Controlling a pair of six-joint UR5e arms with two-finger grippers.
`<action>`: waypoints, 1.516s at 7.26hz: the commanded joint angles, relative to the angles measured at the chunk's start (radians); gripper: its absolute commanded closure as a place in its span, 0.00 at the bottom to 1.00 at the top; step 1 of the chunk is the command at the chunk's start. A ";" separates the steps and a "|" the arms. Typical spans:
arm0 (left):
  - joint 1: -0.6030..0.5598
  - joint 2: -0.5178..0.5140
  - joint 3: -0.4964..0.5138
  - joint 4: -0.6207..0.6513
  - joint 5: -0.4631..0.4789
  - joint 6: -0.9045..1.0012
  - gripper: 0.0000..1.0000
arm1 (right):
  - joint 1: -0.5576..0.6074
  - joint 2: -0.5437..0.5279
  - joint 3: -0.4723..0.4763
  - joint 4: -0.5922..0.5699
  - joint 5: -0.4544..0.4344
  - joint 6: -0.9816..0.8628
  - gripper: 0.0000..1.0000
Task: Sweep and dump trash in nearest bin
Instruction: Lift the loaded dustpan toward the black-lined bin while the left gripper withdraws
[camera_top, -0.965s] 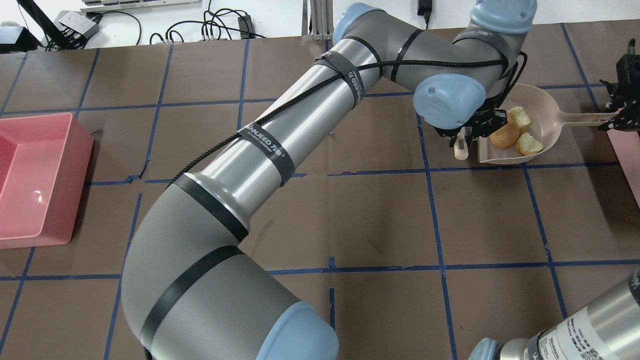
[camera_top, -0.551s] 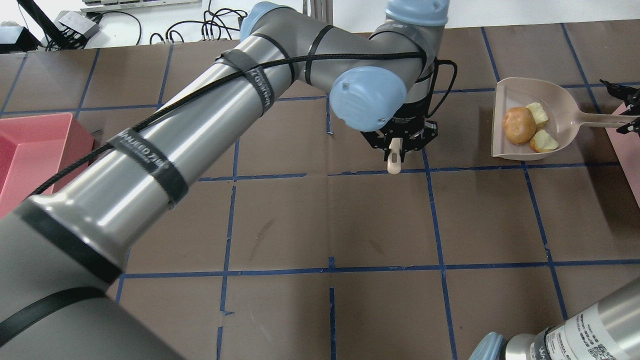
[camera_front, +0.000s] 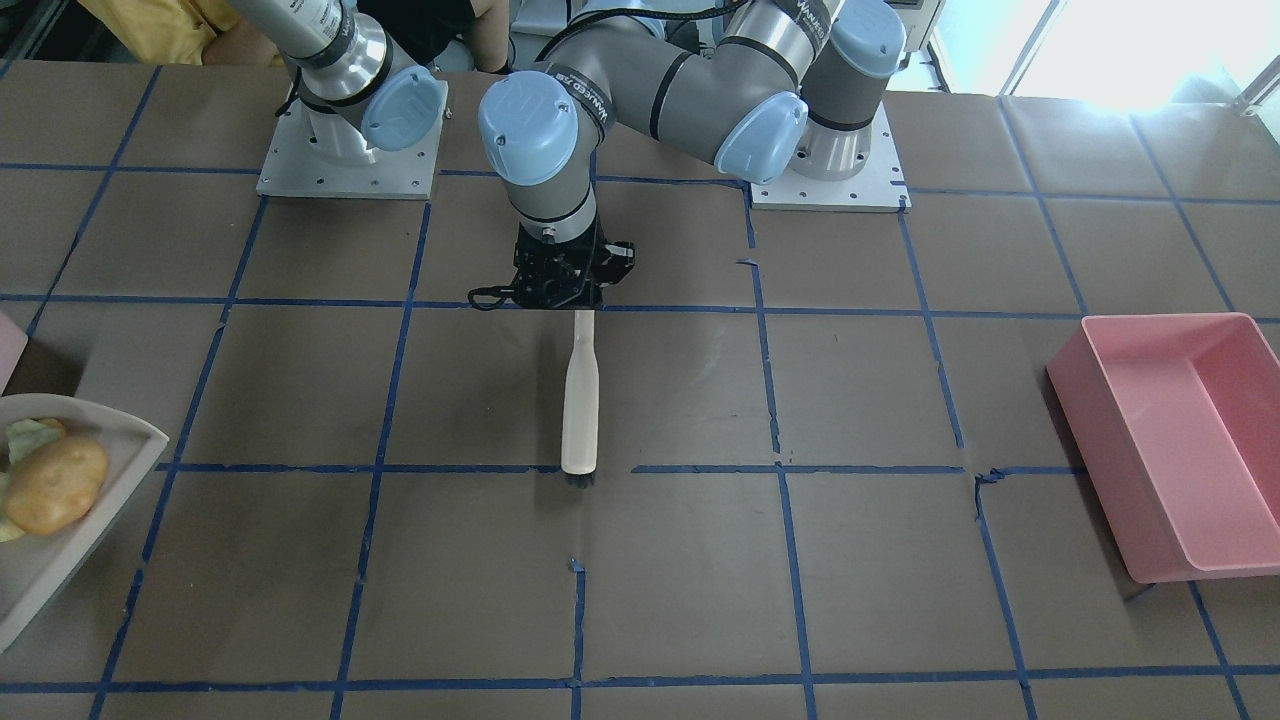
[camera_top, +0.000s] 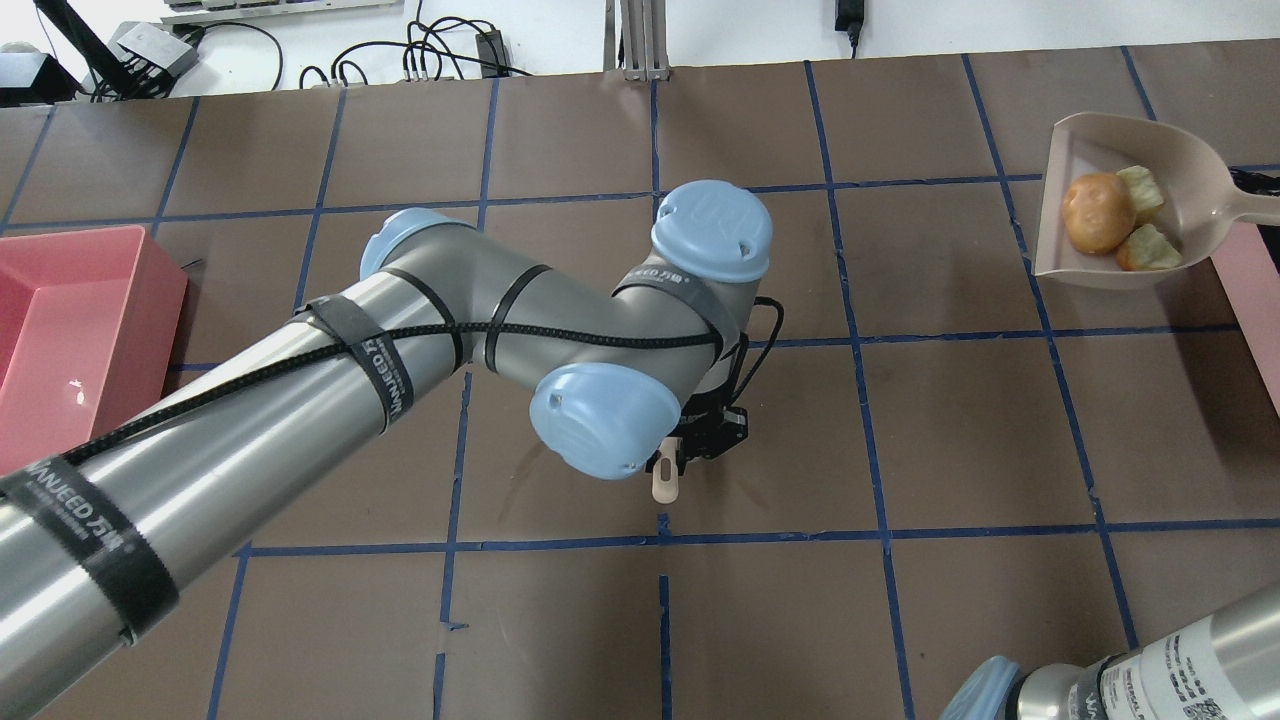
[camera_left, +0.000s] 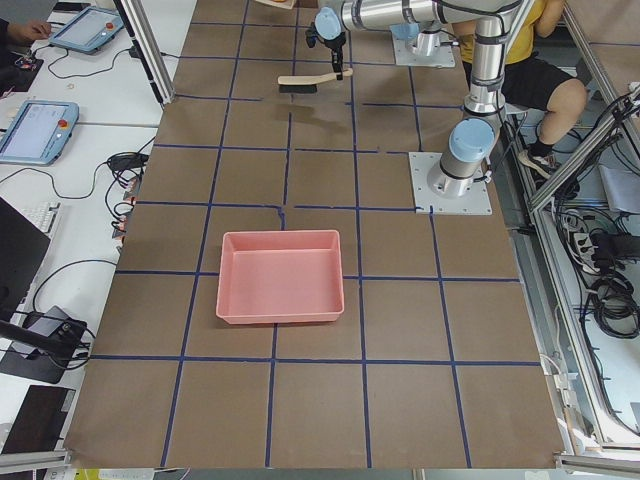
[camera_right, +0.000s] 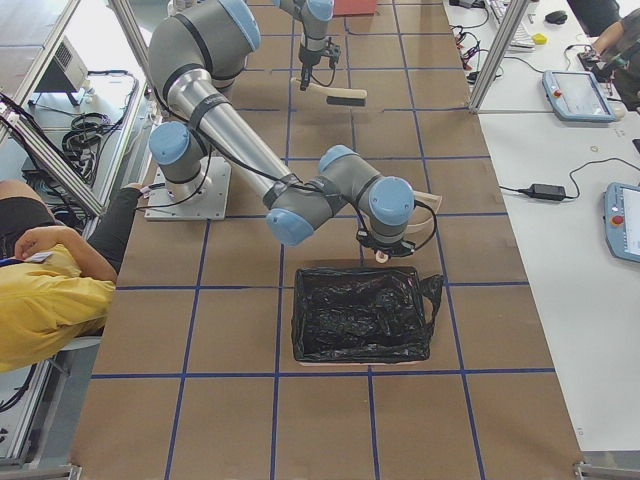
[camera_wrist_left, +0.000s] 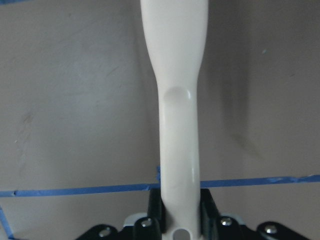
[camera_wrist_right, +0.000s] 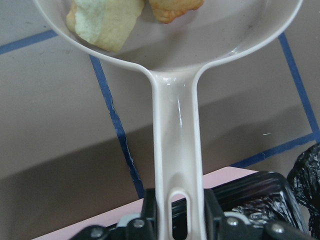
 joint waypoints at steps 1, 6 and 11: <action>-0.024 0.033 -0.075 0.011 0.002 -0.050 1.00 | -0.095 -0.053 -0.010 0.021 0.006 0.016 1.00; -0.092 0.034 -0.083 0.082 -0.012 -0.113 1.00 | -0.378 -0.058 -0.138 0.156 -0.018 0.006 1.00; -0.081 0.040 -0.167 0.257 -0.010 -0.095 1.00 | -0.487 0.030 -0.211 0.135 -0.171 0.016 1.00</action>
